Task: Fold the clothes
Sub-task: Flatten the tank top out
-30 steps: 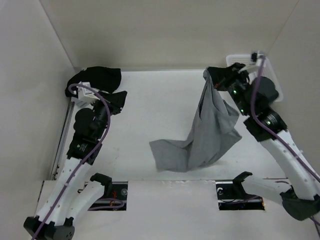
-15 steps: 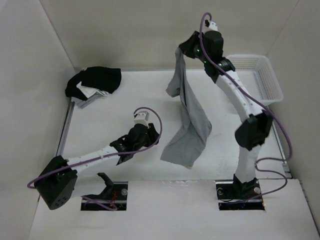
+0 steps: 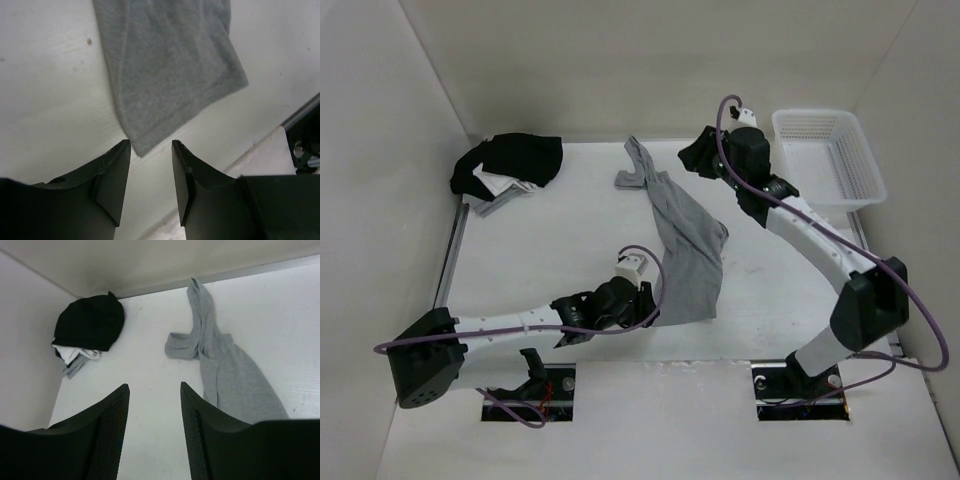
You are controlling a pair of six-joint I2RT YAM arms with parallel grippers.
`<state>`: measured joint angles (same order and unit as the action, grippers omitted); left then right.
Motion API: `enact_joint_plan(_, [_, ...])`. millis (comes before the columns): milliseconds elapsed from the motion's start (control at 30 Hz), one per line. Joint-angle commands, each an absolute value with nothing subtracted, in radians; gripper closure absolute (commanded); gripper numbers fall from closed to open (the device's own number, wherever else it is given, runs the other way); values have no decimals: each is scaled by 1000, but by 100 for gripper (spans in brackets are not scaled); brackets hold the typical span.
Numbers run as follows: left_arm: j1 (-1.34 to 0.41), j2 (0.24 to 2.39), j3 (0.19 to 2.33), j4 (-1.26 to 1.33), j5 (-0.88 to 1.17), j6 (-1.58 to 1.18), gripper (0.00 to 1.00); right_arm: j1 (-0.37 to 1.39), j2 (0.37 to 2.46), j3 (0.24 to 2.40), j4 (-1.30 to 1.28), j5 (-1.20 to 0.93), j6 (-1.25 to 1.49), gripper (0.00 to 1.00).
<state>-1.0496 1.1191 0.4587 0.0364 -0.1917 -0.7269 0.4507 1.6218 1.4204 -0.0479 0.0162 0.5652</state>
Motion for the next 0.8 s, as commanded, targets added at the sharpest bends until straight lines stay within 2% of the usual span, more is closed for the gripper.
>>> enact_joint_plan(0, [-1094,1166,443,37,-158,-799,64,462,1494,1283,167,57,575,50])
enact_joint_plan(100, [-1111,1207,439,28,-182,-854,67,473,1428,1163,210,63,601,50])
enact_joint_plan(500, [-1179,1374,449,54,-291,-1045,67,525,1230,901,285,94,623,50])
enact_joint_plan(767, [-1171,1307,428,-18,-431,-1072,68,539,1180,786,311,86,652,50])
